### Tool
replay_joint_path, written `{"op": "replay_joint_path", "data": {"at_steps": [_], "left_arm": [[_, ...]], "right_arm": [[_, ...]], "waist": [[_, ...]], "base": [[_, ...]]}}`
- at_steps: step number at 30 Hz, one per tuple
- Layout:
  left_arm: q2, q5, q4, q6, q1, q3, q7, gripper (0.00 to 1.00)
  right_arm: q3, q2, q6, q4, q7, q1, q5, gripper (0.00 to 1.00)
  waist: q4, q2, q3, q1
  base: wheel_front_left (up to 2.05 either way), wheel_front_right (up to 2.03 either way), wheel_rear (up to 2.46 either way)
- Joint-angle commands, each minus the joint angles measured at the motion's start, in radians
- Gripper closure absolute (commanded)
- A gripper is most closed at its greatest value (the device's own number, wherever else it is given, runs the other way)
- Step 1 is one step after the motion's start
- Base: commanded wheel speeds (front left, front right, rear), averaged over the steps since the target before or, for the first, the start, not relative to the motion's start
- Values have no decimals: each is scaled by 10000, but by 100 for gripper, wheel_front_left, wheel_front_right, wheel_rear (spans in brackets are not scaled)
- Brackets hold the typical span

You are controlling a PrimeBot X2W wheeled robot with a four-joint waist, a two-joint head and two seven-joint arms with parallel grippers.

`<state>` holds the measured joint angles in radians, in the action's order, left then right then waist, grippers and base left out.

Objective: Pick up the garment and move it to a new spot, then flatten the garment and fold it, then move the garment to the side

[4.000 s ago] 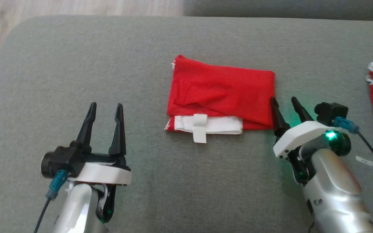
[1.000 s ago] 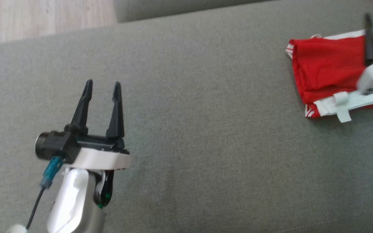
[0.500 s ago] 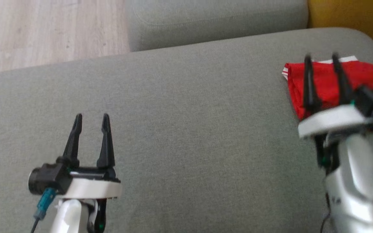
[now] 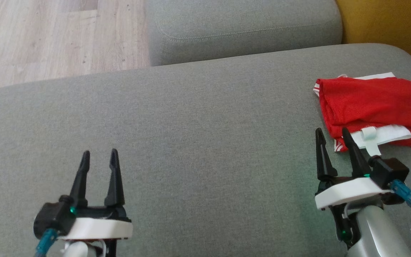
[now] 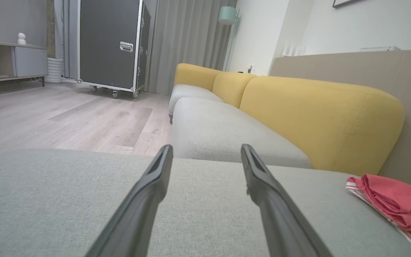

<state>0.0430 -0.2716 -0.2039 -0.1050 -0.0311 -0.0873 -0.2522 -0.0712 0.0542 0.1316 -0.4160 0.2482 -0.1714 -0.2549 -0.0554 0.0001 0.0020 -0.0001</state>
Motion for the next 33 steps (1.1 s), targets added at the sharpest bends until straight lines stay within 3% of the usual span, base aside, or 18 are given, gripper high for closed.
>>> {"op": "replay_joint_path", "data": {"at_steps": [1, 30, 31, 33], "left_arm": [[72, -173, 636, -7, -229, 431, -95, 0], [72, -956, 385, 24, -295, 479, -95, 0], [-4, -965, -1, -2, 182, 136, 2, 100], [-9, -983, -316, -2, 259, 124, 50, 100]], "right_arm": [[-275, -38, -9, 467, 133, -226, 85, 0], [-502, -39, -9, 657, 135, -196, 29, 0], [-239, -10, 0, 338, -6, 14, 68, 100], [-238, -15, 0, 37, -22, 115, 60, 100]], "waist": [[0, -1, -12, 1], [-86, -1, 46, 1], [-87, -1, 46, 1], [-86, -1, 47, 2]], "base": [[0, 0, 0], [0, 0, 0], [0, 0, 0], [0, 0, 0]]}}
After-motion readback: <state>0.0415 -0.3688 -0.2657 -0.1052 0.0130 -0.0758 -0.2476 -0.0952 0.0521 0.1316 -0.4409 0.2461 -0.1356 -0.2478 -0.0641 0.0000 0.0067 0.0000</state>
